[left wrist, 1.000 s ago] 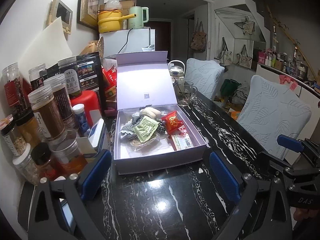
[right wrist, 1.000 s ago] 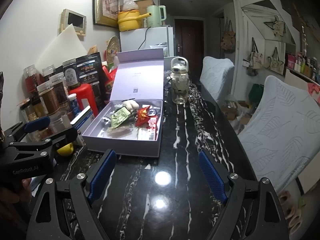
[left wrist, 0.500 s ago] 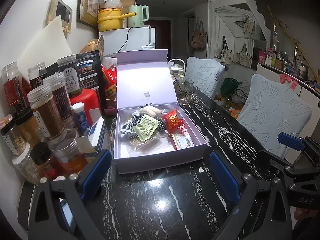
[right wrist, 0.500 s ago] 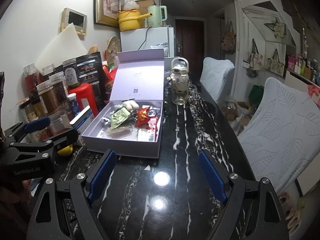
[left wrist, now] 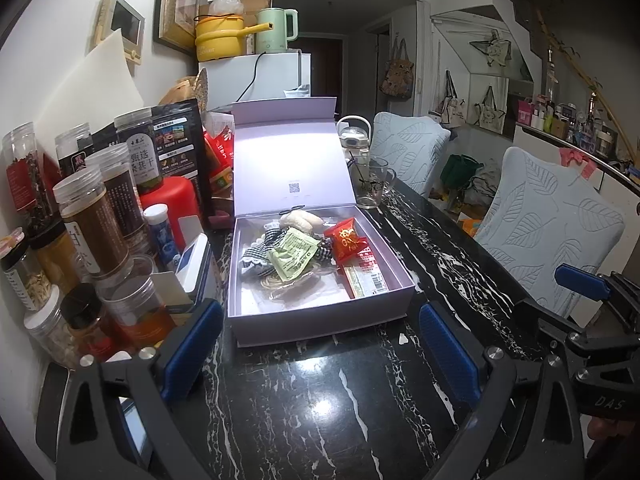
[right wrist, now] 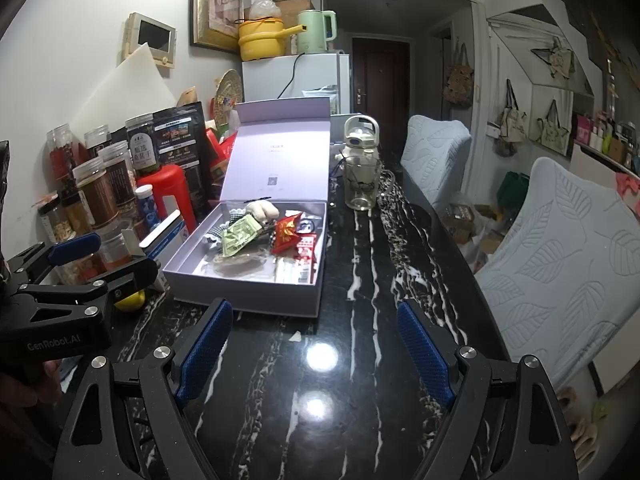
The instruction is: Organize soft objects
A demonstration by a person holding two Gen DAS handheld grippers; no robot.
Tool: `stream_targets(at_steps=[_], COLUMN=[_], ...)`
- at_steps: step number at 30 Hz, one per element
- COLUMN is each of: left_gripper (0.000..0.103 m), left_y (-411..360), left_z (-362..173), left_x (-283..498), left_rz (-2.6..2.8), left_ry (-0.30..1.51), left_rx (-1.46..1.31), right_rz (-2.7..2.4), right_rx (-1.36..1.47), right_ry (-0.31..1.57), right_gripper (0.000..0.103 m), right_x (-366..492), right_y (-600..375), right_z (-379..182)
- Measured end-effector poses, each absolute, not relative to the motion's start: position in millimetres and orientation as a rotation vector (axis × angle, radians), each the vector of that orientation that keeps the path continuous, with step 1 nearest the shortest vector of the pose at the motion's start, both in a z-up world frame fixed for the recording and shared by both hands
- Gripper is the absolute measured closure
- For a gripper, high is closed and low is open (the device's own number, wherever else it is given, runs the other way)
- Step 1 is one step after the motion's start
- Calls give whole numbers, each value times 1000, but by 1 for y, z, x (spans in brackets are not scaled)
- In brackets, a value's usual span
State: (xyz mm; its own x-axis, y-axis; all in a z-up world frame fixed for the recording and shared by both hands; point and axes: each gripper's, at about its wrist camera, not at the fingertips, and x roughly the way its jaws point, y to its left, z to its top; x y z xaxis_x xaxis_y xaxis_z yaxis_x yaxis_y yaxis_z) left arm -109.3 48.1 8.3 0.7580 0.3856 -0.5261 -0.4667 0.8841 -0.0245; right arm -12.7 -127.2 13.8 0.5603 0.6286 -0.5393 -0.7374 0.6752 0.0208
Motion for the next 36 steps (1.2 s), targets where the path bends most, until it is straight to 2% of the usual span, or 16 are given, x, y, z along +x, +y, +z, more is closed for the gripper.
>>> stream_targets(at_steps=[36], left_gripper=[3], left_y=[41], left_z=[12], left_x=[-104], left_rz=[463], left_ry=[553], left_rx=[-127], right_rz=[773], right_rx=[-228], right_ry=[544], right_gripper=[18], right_x=[-7], right_y=[-138], right_z=[15])
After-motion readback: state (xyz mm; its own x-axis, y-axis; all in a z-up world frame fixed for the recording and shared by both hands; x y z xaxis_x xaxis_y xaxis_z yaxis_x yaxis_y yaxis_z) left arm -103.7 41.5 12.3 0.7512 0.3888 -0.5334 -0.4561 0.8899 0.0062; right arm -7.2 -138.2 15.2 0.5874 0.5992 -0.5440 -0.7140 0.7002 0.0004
